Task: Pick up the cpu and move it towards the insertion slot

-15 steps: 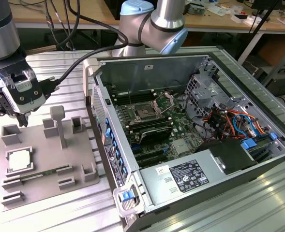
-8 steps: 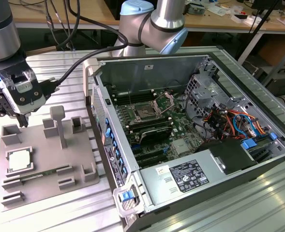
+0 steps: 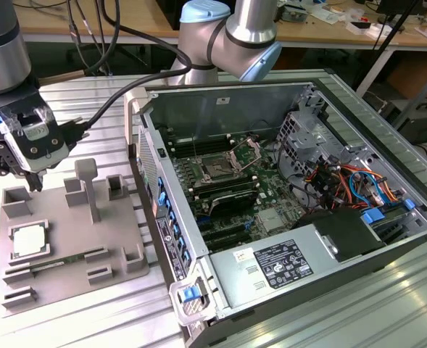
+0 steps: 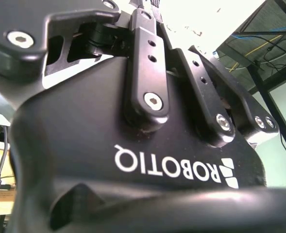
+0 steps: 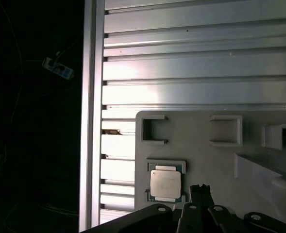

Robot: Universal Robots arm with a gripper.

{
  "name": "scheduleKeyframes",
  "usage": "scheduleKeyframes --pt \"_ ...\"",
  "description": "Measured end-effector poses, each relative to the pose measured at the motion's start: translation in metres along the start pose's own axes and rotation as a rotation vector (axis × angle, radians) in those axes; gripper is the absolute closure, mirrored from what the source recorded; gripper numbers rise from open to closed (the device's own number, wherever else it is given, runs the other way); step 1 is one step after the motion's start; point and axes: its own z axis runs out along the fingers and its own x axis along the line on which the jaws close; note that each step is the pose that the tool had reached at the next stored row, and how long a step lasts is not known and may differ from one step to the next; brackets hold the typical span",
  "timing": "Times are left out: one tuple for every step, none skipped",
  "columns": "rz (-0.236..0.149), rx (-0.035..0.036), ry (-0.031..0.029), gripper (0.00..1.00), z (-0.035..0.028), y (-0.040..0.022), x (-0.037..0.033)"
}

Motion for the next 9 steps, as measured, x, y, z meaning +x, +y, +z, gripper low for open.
scheduleKeyframes --pt "0.000 0.0000 0.0000 0.89 0.0002 0.0000 0.0000" --pt "0.000 0.0000 0.0001 0.89 0.0004 0.0000 0.0000" --pt "0.000 0.0000 0.0000 0.89 0.0006 0.0000 0.0000" --pt "0.000 0.0000 0.0000 0.89 0.0008 0.0000 0.0000" --pt "0.000 0.0001 0.0000 0.89 0.0011 -0.0001 0.0000" --pt "0.000 0.0000 0.0000 0.89 0.0012 -0.0001 0.0000" --pt "0.000 0.0000 0.0000 0.89 0.0014 -0.0001 0.0000" --pt "0.000 0.0000 0.0000 0.89 0.0016 -0.0001 0.0000" --pt "0.000 0.0000 0.0000 0.89 0.0017 -0.0001 0.0000"
